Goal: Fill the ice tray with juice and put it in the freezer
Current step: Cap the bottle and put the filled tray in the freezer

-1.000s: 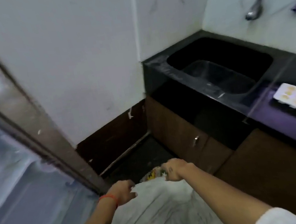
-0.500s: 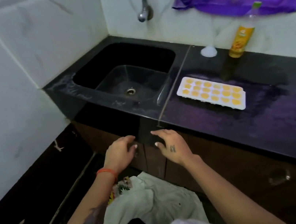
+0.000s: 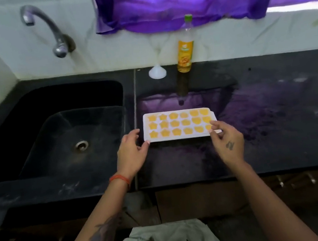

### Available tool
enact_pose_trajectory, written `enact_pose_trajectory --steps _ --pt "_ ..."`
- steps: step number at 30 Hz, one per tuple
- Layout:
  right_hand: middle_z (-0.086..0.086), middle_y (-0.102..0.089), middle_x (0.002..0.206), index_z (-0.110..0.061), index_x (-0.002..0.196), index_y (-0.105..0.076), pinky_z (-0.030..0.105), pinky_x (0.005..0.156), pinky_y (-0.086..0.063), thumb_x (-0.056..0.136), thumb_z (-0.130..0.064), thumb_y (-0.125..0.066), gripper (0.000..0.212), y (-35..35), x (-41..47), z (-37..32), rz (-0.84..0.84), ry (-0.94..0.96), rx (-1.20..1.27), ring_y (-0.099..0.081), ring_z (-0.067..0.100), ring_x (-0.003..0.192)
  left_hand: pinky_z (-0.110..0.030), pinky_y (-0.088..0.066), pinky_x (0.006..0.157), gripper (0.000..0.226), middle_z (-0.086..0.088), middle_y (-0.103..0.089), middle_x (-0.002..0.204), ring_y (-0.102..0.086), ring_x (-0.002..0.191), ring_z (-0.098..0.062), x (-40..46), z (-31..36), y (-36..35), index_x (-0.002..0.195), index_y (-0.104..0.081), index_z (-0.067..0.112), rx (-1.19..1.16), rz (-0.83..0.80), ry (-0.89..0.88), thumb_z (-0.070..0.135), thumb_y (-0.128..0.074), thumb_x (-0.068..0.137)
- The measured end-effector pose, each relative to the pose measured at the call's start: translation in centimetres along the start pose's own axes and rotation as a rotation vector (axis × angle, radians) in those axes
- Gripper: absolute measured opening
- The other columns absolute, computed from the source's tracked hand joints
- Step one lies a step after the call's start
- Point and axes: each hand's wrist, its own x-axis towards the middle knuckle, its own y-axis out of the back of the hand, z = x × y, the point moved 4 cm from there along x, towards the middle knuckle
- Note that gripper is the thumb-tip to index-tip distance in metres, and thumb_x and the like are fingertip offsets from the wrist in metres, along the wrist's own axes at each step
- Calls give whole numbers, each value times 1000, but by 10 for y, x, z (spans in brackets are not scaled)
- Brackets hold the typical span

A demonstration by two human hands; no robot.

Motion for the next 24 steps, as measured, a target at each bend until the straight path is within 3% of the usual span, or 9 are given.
enact_pose_trajectory --steps 3,6,8,10,13,17,24 --pt "9 -63 115 -15 125 -55 29 81 -45 87 -20 -62 40 2 18 24 1 -253 -60 -60 17 86 -39 -55 81 63 -12 -49 130 -62 96 -23 27 -12 -16 141 -34 12 -157 -156 159 31 -62 87" --pt "13 -57 125 -12 137 -43 34 95 -45 88 -25 -60 53 -3 29 43 -61 -446 -45 -59 27 105 -34 -56 69 66 -13 -52 127 -65 84 -24 41 -17 -32 145 -25 9 -418 -280 327 23 -59 90" --pt "12 -56 127 -12 140 -37 41 95 -50 91 -23 -57 54 -8 33 50 -97 -573 121 -63 26 97 -36 -57 71 56 -12 -56 118 -65 85 -25 47 -17 -40 141 -33 7 -518 -339 400 15 -57 92" --pt "12 -57 126 -8 138 -40 37 87 -55 92 -16 -56 50 -14 36 53 -99 -653 274 -63 18 84 -34 -57 72 42 -11 -60 113 -65 89 -24 52 -18 -44 132 -46 4 -561 -351 427 8 -56 91" --pt "16 -60 122 -1 127 -52 31 79 -55 91 -8 -55 37 -21 44 57 -97 -661 332 -62 20 88 -30 -60 67 37 -11 -64 111 -64 96 -24 56 -20 -46 125 -53 1 -618 -319 464 -1 -58 88" --pt "15 -66 106 5 115 -60 18 59 -58 90 -1 -55 26 -25 50 59 -223 -646 394 -64 20 83 -28 -60 61 36 -12 -65 107 -65 95 -25 51 -22 -42 121 -55 -2 -698 -249 530 -6 -59 86" --pt "12 -68 96 1 106 -62 26 66 -59 90 1 -55 18 -39 57 42 -449 -560 472 -67 24 86 -28 -60 59 37 -14 -66 108 -66 94 -28 19 -31 -17 121 -56 -2 -763 -64 598 -9 -58 85"
